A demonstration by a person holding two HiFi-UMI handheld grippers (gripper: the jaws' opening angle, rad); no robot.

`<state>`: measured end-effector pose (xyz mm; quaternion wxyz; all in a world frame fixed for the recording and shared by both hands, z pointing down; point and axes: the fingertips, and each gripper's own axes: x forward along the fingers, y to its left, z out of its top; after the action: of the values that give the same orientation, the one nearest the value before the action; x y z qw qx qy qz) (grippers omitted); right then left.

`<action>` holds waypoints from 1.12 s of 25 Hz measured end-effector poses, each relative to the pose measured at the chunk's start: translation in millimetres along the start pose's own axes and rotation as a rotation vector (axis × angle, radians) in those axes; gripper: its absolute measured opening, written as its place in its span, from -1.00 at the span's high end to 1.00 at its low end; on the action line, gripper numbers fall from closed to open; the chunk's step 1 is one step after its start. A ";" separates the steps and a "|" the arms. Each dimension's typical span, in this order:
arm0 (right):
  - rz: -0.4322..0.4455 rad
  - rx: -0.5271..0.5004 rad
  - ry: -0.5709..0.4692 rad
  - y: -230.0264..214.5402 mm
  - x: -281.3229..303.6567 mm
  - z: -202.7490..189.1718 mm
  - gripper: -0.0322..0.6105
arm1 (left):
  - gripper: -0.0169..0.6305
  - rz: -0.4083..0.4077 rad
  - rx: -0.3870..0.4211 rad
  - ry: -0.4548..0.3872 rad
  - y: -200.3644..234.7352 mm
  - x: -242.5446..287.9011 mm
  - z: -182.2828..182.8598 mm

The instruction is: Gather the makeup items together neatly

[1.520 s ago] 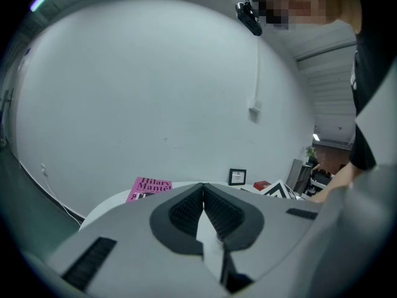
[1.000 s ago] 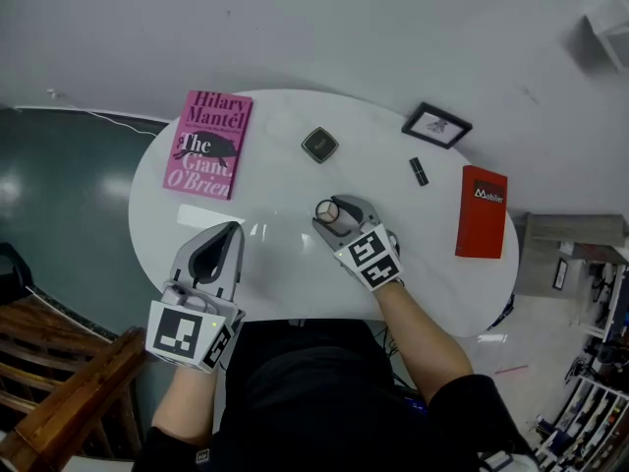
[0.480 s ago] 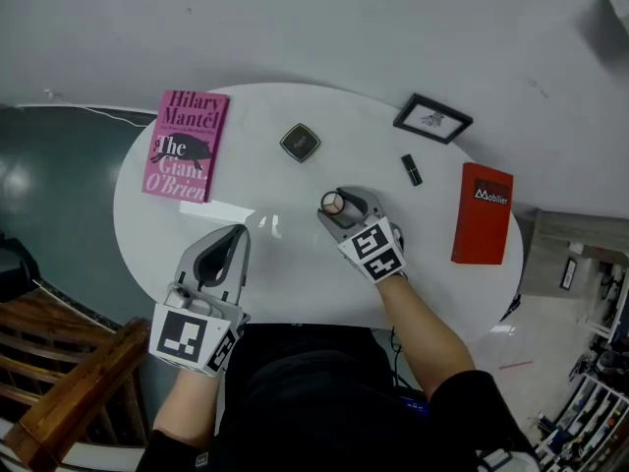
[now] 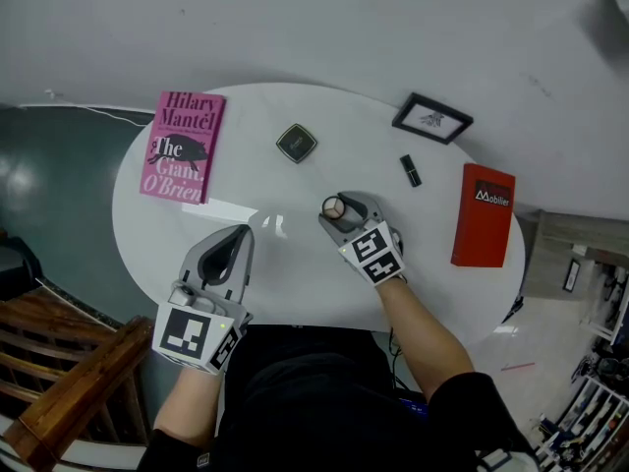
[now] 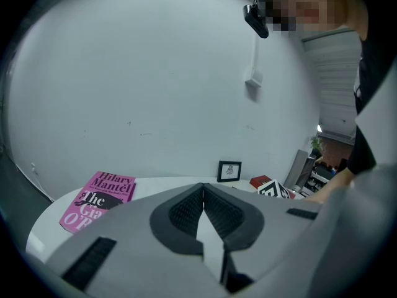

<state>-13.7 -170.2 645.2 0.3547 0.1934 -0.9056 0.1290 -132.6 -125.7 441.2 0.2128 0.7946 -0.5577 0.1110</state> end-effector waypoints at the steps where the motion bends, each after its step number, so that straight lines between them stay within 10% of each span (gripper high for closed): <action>1: 0.003 0.002 0.002 0.2 0.7 -1.1 0.19 | 0.91 0.000 0.003 -0.002 -0.8 0.2 0.3; 12: 0.033 0.026 -0.020 -0.1 -8.7 6.6 0.19 | 0.91 0.010 0.023 -0.026 -13.3 -5.1 14.3; 21: 0.048 0.089 -0.263 -11.7 -83.9 63.8 0.19 | 0.90 0.071 0.088 -0.041 -33.7 -2.4 29.3; 24: 0.076 0.129 -0.363 -5.6 -117.4 78.2 0.64 | 0.90 0.069 0.094 -0.047 -38.1 7.7 33.5; 28: 0.040 0.155 -0.475 -6.2 -159.2 95.5 0.76 | 0.90 0.043 0.075 -0.071 -41.9 19.5 39.1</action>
<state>39.7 -169.9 467.2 0.1135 0.2270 -0.9546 0.1561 -89.0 -148.1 405.7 0.1603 0.7934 -0.5771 0.1082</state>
